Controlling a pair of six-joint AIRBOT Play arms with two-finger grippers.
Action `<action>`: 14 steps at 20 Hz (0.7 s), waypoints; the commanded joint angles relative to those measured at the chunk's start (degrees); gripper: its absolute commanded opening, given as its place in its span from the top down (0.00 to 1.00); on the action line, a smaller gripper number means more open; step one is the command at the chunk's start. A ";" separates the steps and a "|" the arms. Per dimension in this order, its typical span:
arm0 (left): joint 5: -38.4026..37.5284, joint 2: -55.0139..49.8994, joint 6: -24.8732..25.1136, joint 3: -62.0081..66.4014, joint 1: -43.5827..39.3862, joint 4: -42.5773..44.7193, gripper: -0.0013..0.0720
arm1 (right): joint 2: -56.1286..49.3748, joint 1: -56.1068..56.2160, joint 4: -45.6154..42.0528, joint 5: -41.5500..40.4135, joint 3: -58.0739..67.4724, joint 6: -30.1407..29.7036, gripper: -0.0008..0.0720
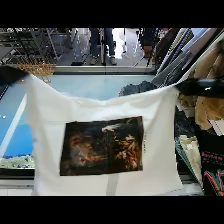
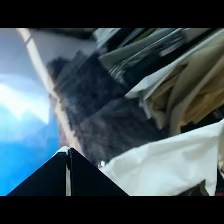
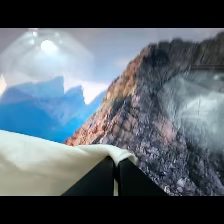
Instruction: Fold the clothes and pants, and hang the long-sleeved shirts on hangers.
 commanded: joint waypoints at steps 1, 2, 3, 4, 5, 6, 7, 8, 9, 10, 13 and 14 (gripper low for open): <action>12.76 -11.50 0.15 -9.22 -6.84 11.80 0.98 | -13.66 5.05 -4.90 -17.73 -9.31 -1.20 0.97; 15.56 -15.63 -0.17 -9.14 -6.64 10.80 0.98 | -17.73 5.44 -4.74 -22.73 -9.29 -1.22 0.97; 18.36 -18.71 -0.22 -9.14 -6.27 8.70 0.98 | -20.74 5.51 -4.63 -27.47 -9.29 -1.03 0.97; 21.18 -21.16 -0.22 -9.14 -5.86 6.29 0.98 | -23.04 5.51 -4.15 -31.21 -9.29 -0.09 0.97; 23.15 -22.77 -0.17 -9.07 -5.46 4.42 0.98 | -24.76 5.51 -3.80 -33.59 -9.20 1.01 0.97; 23.82 -23.76 -0.22 -8.76 -5.18 4.37 0.98 | -26.01 5.51 -3.78 -33.44 -8.50 1.27 0.97; 23.67 -24.37 -0.22 -8.61 -4.85 4.37 0.98 | -26.73 5.51 -3.69 -31.98 -7.74 1.38 0.97; 22.25 -24.50 -0.22 -8.61 -4.48 4.76 0.98 | -26.88 5.51 -3.72 -29.77 -7.19 1.38 0.97; 19.52 -24.50 -0.22 -8.61 -3.98 5.05 0.98 | -26.84 5.44 -3.89 -26.56 -6.71 1.38 0.97; 15.37 -24.50 -0.22 -8.61 -3.34 6.01 0.98 | -26.84 5.16 -4.63 -22.77 -6.29 1.38 0.97; 2.75 -24.52 -2.99 -8.61 -0.87 16.94 0.98 | -26.84 3.39 -8.37 -9.18 -6.25 4.66 0.97; -0.50 -24.52 -4.37 -8.63 -0.04 21.29 0.98 | -26.84 2.84 -10.56 -5.35 -6.25 6.27 0.97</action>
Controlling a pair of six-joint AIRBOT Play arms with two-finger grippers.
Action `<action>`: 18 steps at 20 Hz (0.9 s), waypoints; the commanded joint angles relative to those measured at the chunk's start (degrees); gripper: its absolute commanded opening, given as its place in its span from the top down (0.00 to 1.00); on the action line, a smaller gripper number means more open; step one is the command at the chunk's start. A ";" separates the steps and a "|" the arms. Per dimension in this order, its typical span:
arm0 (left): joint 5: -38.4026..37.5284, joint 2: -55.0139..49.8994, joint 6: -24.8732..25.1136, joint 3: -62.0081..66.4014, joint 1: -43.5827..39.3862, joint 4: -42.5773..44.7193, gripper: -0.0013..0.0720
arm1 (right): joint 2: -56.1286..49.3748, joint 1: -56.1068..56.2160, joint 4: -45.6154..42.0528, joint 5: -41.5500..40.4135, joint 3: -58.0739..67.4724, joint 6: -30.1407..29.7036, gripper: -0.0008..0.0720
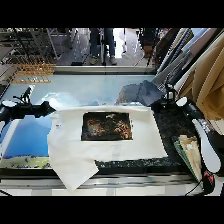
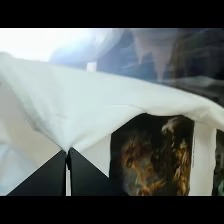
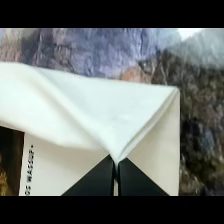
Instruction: Fold the clothes and pants, and hang the long-sleeved shirts on hangers.
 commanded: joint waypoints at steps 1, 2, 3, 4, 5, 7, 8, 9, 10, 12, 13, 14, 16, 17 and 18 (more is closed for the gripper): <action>-12.85 -0.50 -3.58 -0.09 2.69 12.52 0.98 | -0.55 -1.40 -5.44 14.16 0.22 3.93 0.97; -14.73 -0.55 -3.67 -0.09 3.21 13.31 0.98 | -0.55 -1.51 -6.29 15.10 0.04 4.02 0.97; -16.15 -0.70 -3.61 -0.11 3.28 13.35 0.98 | -0.68 -1.51 -6.75 15.28 0.04 4.26 0.97; -16.87 -0.85 -3.63 -0.13 3.21 13.33 0.98 | -0.92 -1.51 -6.75 14.91 0.04 5.09 0.97; -18.10 -1.11 -3.50 -0.13 2.71 13.31 0.98 | -1.29 -1.51 -6.95 14.99 0.04 5.27 0.97; -21.00 -1.42 -3.48 -0.13 1.53 13.38 0.98 | -2.10 -1.51 -7.65 15.69 0.04 6.23 0.97; -21.88 -1.40 -3.48 -0.13 1.11 13.35 0.86 | -2.29 -1.53 -7.96 15.93 0.04 6.99 0.80; -23.63 -1.36 -3.50 -0.13 1.03 13.38 0.57 | -2.23 -1.53 -9.33 16.81 0.04 7.06 0.39; -26.58 -1.31 -3.54 -0.13 1.03 13.88 0.52 | -2.08 -1.77 -12.85 18.84 0.04 8.98 0.30; -32.26 -0.11 -7.72 -0.35 1.66 20.17 0.53 | -1.95 -3.89 -18.08 25.81 -0.63 11.54 0.31; -32.59 1.84 -9.09 -1.66 1.86 23.87 0.55 | -1.60 -5.92 -17.66 28.70 -2.16 11.26 0.31; -31.85 4.55 -9.51 -4.09 1.92 26.16 0.55 | -0.46 -8.31 -16.37 29.83 -5.42 10.51 0.31; -27.80 12.02 -9.49 -12.26 1.92 27.19 0.55 | 3.37 -13.03 -11.65 29.53 -14.45 6.16 0.31; -25.44 16.13 -9.51 -17.33 1.73 27.19 0.54 | 5.18 -15.04 -9.75 29.64 -18.49 3.15 0.31; -23.52 19.74 -9.51 -22.03 1.68 27.19 0.50 | 6.67 -16.96 -8.55 29.90 -21.92 0.48 0.31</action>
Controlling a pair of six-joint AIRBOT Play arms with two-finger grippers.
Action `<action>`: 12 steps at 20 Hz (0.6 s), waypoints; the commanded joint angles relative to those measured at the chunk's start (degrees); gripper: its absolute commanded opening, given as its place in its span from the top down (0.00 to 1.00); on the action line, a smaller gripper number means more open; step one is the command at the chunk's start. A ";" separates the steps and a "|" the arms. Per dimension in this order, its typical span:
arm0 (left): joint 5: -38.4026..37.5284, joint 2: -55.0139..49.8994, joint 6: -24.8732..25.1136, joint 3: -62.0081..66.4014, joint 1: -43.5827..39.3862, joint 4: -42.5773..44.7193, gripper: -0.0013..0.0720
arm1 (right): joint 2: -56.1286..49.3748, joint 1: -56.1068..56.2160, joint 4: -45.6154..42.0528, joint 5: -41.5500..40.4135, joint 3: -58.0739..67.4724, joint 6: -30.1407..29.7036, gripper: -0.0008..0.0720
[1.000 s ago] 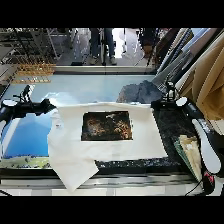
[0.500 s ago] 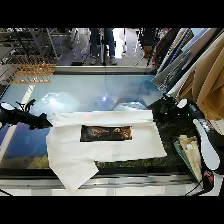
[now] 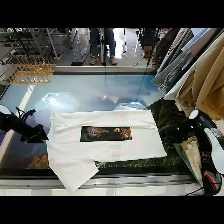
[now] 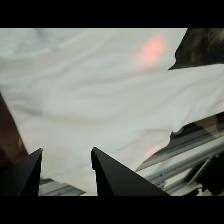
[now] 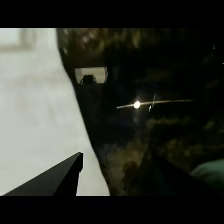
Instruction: Fold the clothes and pants, and hang the long-sleeved shirts on hangers.
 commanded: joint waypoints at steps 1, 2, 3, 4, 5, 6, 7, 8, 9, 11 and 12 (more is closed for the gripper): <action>5.42 11.96 -1.75 -14.75 -0.09 2.97 0.39 | 4.55 -6.47 4.68 3.61 -10.91 -8.37 0.31; 6.49 14.51 -1.68 -18.60 -0.09 2.99 0.30 | 4.59 -7.67 5.31 5.38 -12.11 -9.94 0.31; 7.26 16.61 -1.64 -22.05 -0.09 2.97 0.30 | 4.55 -8.44 5.44 6.51 -12.85 -11.39 0.31; 7.69 18.08 -1.64 -24.92 -0.17 2.78 0.30 | 4.55 -8.92 5.35 7.21 -13.40 -12.33 0.31; 8.20 18.93 -1.66 -27.15 -0.50 2.71 0.30 | 4.55 -8.90 5.35 7.52 -13.73 -13.77 0.31; 8.94 19.39 -1.66 -29.14 -0.94 2.73 0.30 | 4.55 -8.72 5.70 7.52 -13.94 -14.58 0.32; 9.73 19.50 -1.70 -31.04 -1.44 2.67 0.30 | 4.55 -8.63 6.71 7.54 -14.23 -15.56 0.35; 10.64 19.50 -1.68 -32.76 -1.95 2.45 0.30 | 4.55 -8.59 7.52 7.58 -14.40 -16.65 0.39; 11.80 19.50 -1.70 -34.16 -2.38 1.95 0.30 | 4.55 -8.59 7.96 7.56 -14.43 -16.96 0.42; 15.10 19.47 -1.70 -36.61 -3.32 0.04 0.30 | 4.55 -8.61 7.93 7.15 -14.40 -17.40 0.45; 16.76 19.47 -1.70 -37.35 -3.82 -1.11 0.30 | 4.55 -8.61 8.02 6.47 -14.40 -17.64 0.50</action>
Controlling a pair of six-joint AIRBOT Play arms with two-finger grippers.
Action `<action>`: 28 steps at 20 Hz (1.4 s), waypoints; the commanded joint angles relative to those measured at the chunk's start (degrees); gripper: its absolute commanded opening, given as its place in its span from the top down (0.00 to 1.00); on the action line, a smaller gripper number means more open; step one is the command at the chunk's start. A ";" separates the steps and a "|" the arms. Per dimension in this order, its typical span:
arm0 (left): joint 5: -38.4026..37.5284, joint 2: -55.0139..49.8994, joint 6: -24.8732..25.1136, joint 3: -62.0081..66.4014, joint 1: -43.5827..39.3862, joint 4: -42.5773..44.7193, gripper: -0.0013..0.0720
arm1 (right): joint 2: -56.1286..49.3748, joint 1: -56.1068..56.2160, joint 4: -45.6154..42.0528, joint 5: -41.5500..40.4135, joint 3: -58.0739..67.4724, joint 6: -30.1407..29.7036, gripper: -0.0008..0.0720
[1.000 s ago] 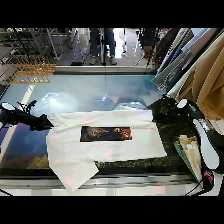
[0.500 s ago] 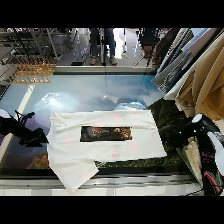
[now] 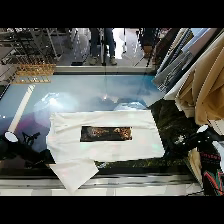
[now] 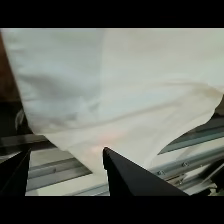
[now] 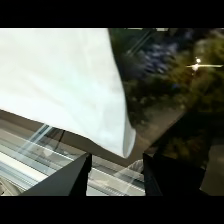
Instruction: Fold the clothes and pants, and hang the long-sleeved shirts on hangers.
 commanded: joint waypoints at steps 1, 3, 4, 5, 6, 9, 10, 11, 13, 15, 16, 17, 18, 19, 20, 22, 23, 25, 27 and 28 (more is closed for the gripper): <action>5.90 0.55 -0.11 -4.11 -1.73 -3.21 0.39 | 0.11 -0.20 1.46 -1.27 -0.42 -2.05 0.59; 7.54 0.55 -0.11 -4.20 -2.71 -3.34 0.52 | 0.11 -0.20 3.45 -2.16 -0.42 -2.73 0.60; 8.09 0.55 -0.11 -4.20 -2.95 -3.34 0.56 | 0.11 -0.20 4.70 -2.32 -0.42 -3.43 0.60; 8.17 0.55 -0.09 -4.20 -3.08 -3.32 0.79 | 0.11 -0.17 5.99 -2.32 -0.42 -4.02 0.69; 8.15 0.55 -0.09 -4.20 -3.08 -3.34 0.97 | 0.11 -0.17 6.67 -2.36 -0.42 -4.04 0.88; 6.62 0.61 0.26 -4.17 -3.02 -3.13 0.97 | 0.13 -0.20 6.86 -1.16 -0.39 -4.04 0.97; 5.62 0.83 1.05 -4.17 -3.02 -2.67 0.97 | 0.13 -0.20 6.86 -0.81 -0.39 -4.02 0.97; 4.79 1.46 1.03 -4.17 -3.02 -1.79 0.97 | 0.13 -0.20 6.84 -0.42 -0.39 -4.02 0.97; 3.04 3.43 0.20 -4.17 -3.02 1.40 0.74 | 0.13 -0.20 6.67 -0.13 -0.39 -3.98 0.97; 2.19 4.61 -5.40 -4.26 -3.04 6.80 0.24 | 0.13 -0.20 6.60 -0.13 -0.42 -4.00 0.97; 2.49 4.59 -6.47 -4.33 -3.02 8.52 0.24 | 0.13 -0.20 6.60 -0.20 -0.39 -4.00 0.97; 3.52 4.55 -6.58 -4.66 -3.04 8.22 0.24 | 0.13 -0.20 6.58 -0.20 -0.39 -3.98 0.97; 5.20 4.55 -6.80 -5.29 -3.04 6.60 0.24 | 0.13 -0.20 6.58 -0.20 -0.39 -4.00 0.97; 6.93 4.55 -6.75 -6.08 -3.04 4.20 0.25 | 0.13 -0.20 6.58 -0.17 -0.42 -3.98 0.97; 8.83 4.55 -6.71 -7.04 -3.08 1.36 0.39 | 0.13 -0.20 6.58 -0.17 -0.39 -3.98 0.97; 11.41 4.55 -6.12 -9.20 -3.10 -2.80 0.50 | 0.13 -0.20 6.56 -0.15 -0.39 -4.00 0.97; 12.04 4.55 -6.01 -10.32 -3.10 -3.63 0.51 | 0.13 -0.20 6.51 -0.15 -0.39 -4.00 0.97; 11.93 4.57 -4.31 -11.82 -3.08 -3.80 0.78 | 0.13 -0.20 6.14 -0.07 -0.39 -3.98 0.97; 10.62 4.63 -2.71 -12.04 -3.08 -3.98 0.94 | 0.17 -0.20 5.75 0.83 -0.26 -3.98 0.97; 9.25 4.81 -1.20 -11.80 -2.93 -4.46 0.97 | 0.17 -0.20 5.68 2.08 0.13 -4.00 0.97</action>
